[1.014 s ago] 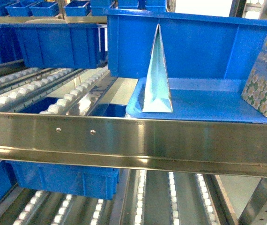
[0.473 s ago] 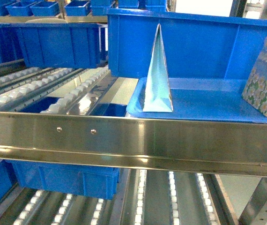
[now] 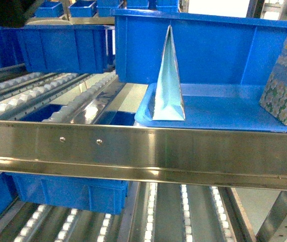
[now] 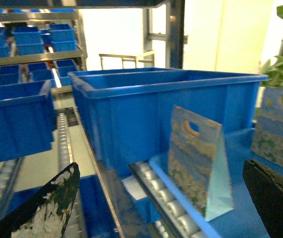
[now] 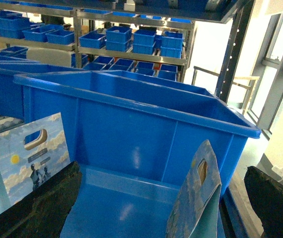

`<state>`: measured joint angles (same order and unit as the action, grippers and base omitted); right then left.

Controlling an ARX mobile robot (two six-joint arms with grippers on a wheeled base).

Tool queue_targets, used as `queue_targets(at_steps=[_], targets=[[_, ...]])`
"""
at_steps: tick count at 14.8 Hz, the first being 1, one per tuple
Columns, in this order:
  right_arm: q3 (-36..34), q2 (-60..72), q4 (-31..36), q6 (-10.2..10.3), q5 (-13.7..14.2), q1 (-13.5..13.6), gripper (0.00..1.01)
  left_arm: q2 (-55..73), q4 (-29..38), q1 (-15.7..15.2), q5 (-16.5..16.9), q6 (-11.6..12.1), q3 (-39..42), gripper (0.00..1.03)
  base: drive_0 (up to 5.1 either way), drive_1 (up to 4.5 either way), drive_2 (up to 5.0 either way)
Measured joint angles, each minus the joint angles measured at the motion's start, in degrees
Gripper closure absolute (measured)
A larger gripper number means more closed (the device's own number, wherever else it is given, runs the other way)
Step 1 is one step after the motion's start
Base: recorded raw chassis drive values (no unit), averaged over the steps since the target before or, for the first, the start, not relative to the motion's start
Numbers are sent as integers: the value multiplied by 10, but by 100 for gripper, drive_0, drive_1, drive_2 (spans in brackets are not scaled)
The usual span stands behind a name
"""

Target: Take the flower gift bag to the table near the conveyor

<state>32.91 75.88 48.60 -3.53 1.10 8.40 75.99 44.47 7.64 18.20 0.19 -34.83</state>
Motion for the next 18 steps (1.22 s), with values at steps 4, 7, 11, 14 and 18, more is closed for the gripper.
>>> queue_targets(at_steps=[4, 7, 11, 14, 18], targets=[[38, 28, -29, -15, -11, -14, 3, 4, -9, 12, -14, 3, -6, 5, 0, 0, 0], [38, 28, -38, -16, -30, -25, 3, 4, -9, 14, -14, 3, -6, 5, 0, 0, 0], [60, 50, -77, -33, -77, -59, 3, 4, -9, 13, -14, 3, -6, 5, 0, 0, 0], [79, 85, -61, -52, -91, -77, 3, 4, -9, 14, -14, 3, -6, 5, 0, 0, 0], [121, 140, -52, -54, -113, -119, 3, 4, -9, 14, -14, 3, -6, 5, 0, 0, 0]])
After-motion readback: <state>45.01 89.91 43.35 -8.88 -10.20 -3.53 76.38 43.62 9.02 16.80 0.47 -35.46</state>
